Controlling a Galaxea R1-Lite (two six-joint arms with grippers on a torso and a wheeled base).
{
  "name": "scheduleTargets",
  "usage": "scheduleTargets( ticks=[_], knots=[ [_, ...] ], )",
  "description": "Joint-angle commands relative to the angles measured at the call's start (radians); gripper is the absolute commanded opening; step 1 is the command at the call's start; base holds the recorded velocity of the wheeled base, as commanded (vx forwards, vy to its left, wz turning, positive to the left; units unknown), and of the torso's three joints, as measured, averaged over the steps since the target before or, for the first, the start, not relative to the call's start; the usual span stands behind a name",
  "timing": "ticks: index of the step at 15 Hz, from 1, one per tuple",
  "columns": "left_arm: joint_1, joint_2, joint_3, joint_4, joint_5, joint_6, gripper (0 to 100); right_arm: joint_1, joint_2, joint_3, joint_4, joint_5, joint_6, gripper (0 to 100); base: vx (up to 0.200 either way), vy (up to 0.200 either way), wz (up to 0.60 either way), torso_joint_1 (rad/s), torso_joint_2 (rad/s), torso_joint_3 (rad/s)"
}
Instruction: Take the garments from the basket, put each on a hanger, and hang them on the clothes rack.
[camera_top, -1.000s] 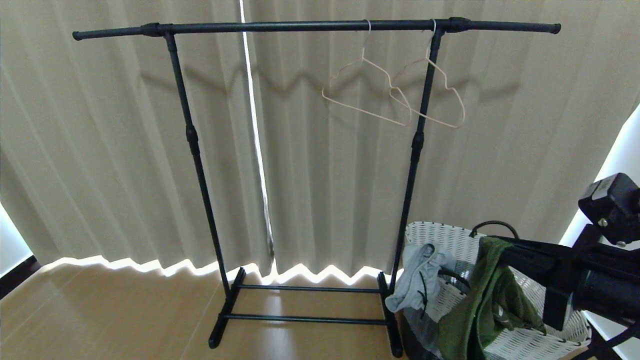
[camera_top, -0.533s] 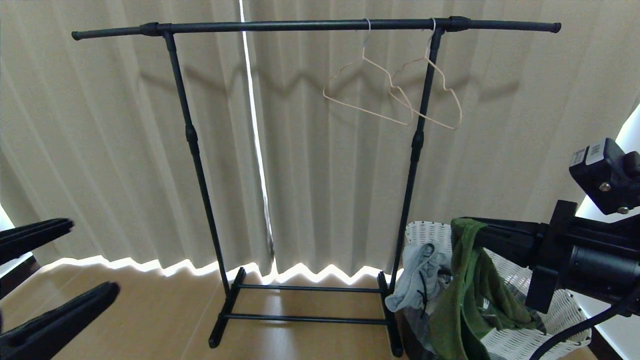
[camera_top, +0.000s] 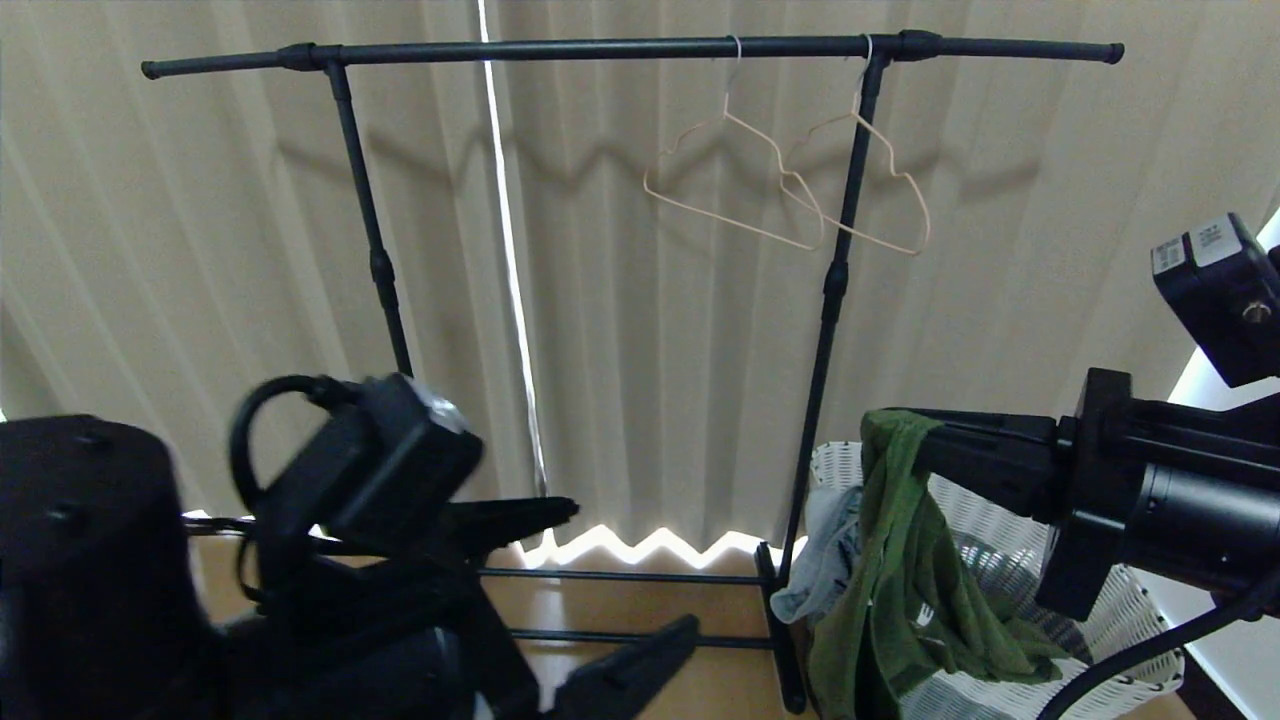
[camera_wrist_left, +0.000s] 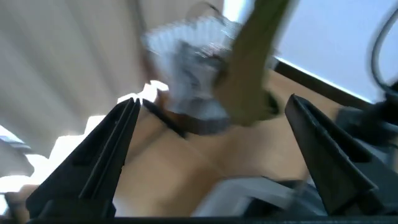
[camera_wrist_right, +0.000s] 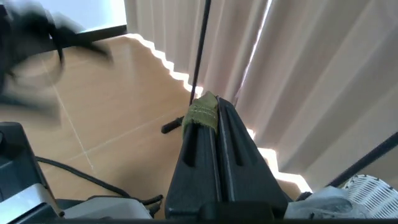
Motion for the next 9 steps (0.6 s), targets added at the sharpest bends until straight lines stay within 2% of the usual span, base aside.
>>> scheduleTargets(
  ticks=[1, 2, 4, 6, 9],
  knots=[
    [-0.113, 0.189, -0.064, -0.022, 0.02, -0.031, 100, 0.016, 0.003, -0.007, 0.0, 0.001, 0.001, 0, 0.0, 0.0, 0.0, 0.0, 0.0, 0.0],
    [-0.125, 0.223, -0.084, -0.032, 0.022, -0.038, 100, 0.022, 0.003, -0.008, -0.002, 0.001, 0.001, 0, 0.0, 0.0, 0.0, 0.0, 0.0, 0.0],
    [-0.137, 0.32, -0.111, -0.119, 0.025, -0.119, 100, 0.028, 0.0, -0.01, -0.002, 0.018, 0.002, 0, 0.0, 0.0, 0.0, 0.0, 0.0, 0.0],
    [-0.136, 0.389, -0.114, -0.193, 0.029, -0.156, 100, 0.028, 0.003, -0.025, -0.017, 0.027, 0.002, 0, 0.0, 0.0, 0.0, 0.0, 0.0, 0.0],
    [-0.105, 0.47, -0.116, -0.249, 0.083, -0.223, 100, 0.028, 0.02, -0.037, -0.043, 0.035, 0.001, 0, 0.0, 0.0, 0.0, 0.0, 0.0, 0.0]
  ],
)
